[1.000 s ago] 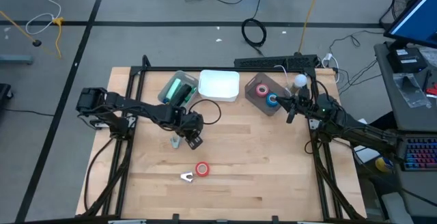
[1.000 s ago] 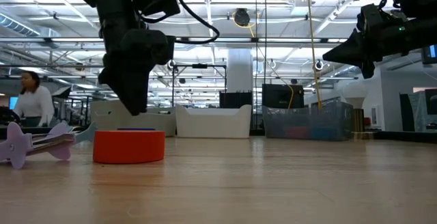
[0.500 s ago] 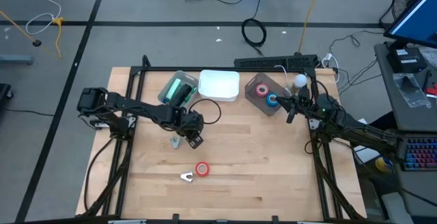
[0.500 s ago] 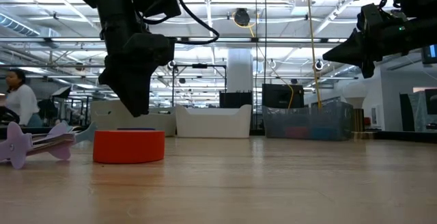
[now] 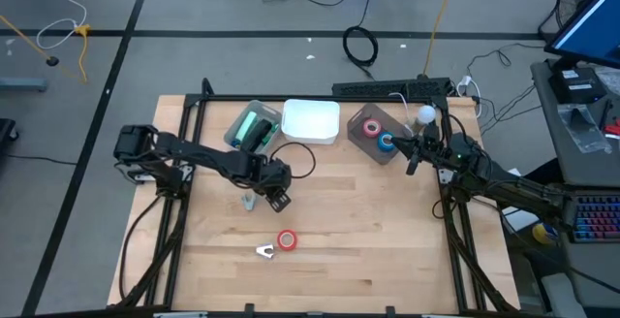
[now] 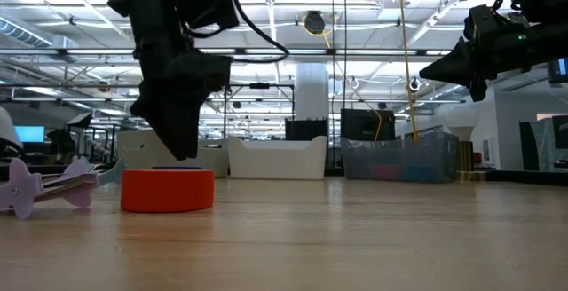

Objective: Pick and place Stapler, Stapler remover, tape
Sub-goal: Put the dark blue tape into the black bin

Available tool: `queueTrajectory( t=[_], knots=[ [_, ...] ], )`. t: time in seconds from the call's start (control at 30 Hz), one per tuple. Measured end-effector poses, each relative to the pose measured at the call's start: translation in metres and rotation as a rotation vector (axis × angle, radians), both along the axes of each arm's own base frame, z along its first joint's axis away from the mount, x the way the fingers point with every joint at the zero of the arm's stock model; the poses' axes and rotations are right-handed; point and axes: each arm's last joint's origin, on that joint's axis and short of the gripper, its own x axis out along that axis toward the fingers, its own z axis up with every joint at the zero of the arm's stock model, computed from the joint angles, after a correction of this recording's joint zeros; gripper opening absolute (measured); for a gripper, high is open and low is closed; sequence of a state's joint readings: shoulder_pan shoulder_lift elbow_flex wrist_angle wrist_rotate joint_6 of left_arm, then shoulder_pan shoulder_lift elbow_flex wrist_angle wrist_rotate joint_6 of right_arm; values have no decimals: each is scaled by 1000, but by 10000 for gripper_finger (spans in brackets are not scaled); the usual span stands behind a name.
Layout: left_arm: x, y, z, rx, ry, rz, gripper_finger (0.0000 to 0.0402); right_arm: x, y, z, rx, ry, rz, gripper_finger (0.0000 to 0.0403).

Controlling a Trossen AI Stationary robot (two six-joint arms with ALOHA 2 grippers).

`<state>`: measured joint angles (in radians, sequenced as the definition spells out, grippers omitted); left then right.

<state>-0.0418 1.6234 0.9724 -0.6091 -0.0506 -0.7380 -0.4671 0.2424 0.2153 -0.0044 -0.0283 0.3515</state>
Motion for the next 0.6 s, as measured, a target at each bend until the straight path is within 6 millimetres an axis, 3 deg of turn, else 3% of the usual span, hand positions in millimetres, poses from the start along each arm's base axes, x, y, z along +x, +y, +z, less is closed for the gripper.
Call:
queueTrajectory(
  t=[0.37,0.6],
  knots=[
    [8,-3,-34,-30,111,-12,147,0,0,0,2,-1,-1,0],
    [8,-3,-35,-43,114,12,145,0,0,0,2,-1,-1,0]
  ],
)
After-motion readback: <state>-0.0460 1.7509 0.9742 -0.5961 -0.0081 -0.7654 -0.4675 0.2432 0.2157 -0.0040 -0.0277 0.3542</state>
